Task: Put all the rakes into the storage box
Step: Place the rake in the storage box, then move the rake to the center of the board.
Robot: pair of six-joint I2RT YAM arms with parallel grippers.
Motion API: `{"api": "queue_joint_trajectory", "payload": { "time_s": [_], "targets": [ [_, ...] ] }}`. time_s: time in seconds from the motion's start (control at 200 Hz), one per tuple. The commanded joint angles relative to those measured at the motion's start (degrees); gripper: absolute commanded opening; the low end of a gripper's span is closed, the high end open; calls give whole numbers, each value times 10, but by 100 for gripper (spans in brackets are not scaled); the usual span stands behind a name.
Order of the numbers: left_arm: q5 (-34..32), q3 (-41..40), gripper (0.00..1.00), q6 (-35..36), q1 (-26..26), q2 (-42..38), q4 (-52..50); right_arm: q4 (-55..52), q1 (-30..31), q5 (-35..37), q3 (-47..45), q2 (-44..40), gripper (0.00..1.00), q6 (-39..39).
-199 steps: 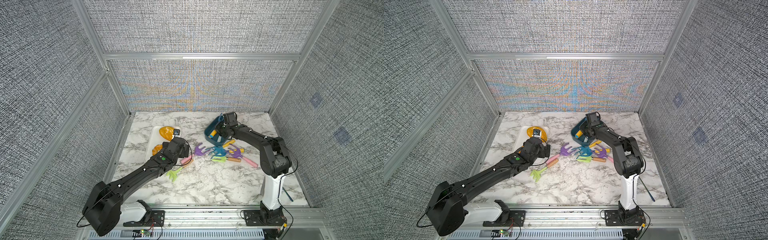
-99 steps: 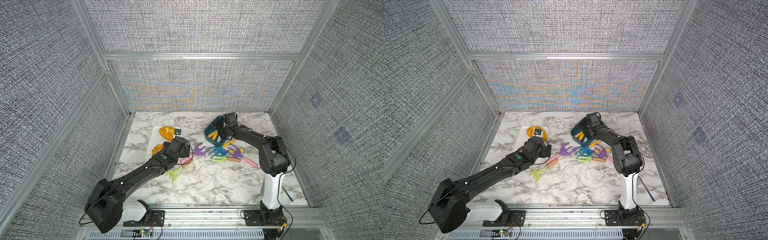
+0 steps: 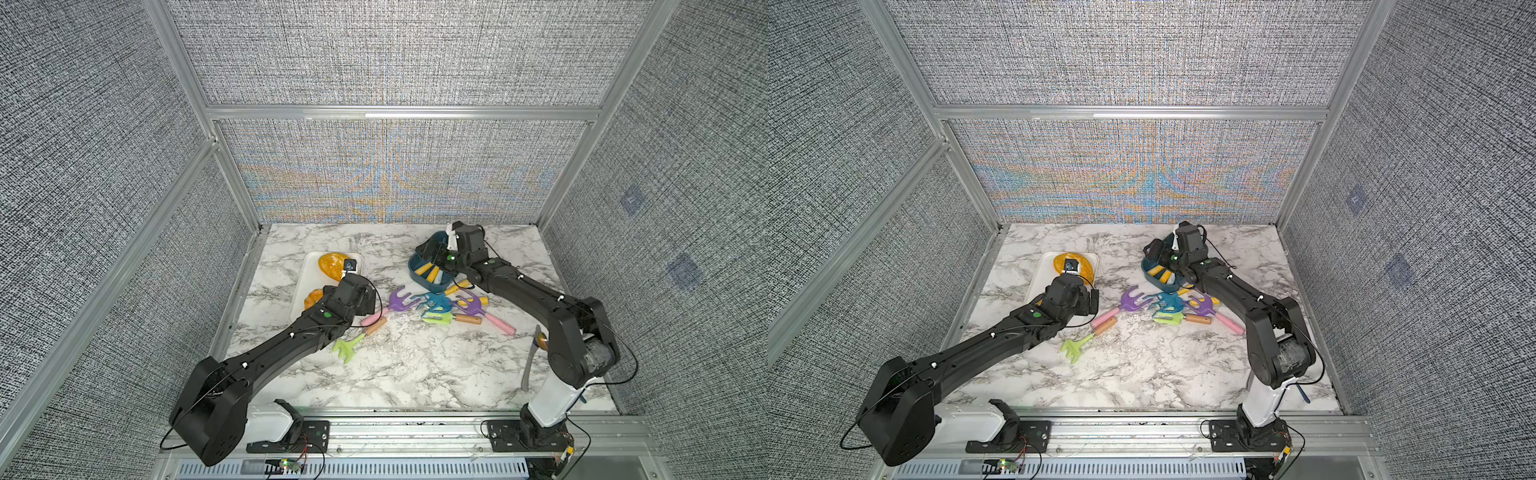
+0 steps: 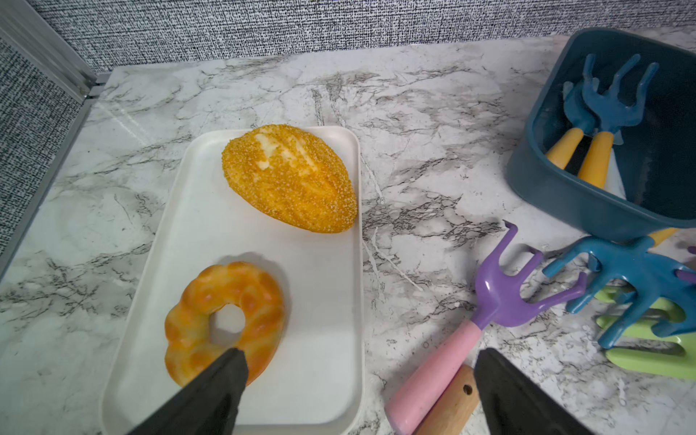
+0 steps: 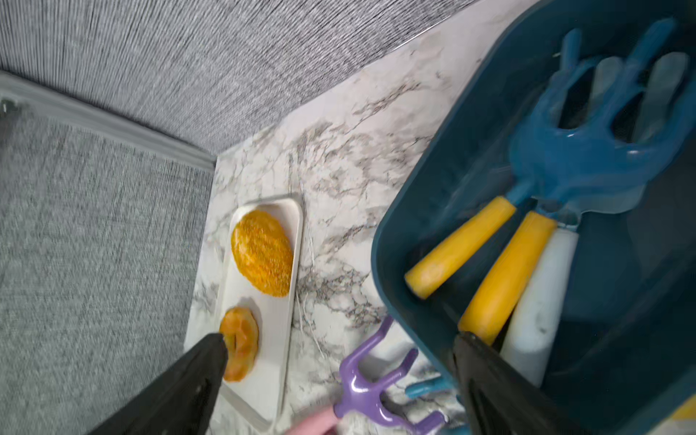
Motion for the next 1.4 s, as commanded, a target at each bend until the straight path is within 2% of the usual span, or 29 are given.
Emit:
{"api": "queue_joint_trajectory", "payload": {
  "time_s": [0.0, 0.23, 0.485, 0.701, 0.916, 1.396],
  "targets": [
    [29, -6, 99, -28, 21, -8, 12, -18, 34, -18, -29, -20, 98, -140],
    [53, -25, 99, -65, 70, -27, 9, -13, 91, -50, -88, -28, 95, -250],
    [52, -49, 99, -95, 106, -49, 10, -48, 169, -86, -44, 30, 89, -325],
    [32, -67, 99, -98, 111, -79, 14, -88, 208, -73, 21, 102, 85, -347],
    [30, -70, 99, -96, 113, -88, 16, -116, 233, -61, 51, 143, 84, -363],
    [31, -71, 99, -95, 112, -89, 18, -144, 279, -9, 34, 149, 85, -377]
  ]
}}
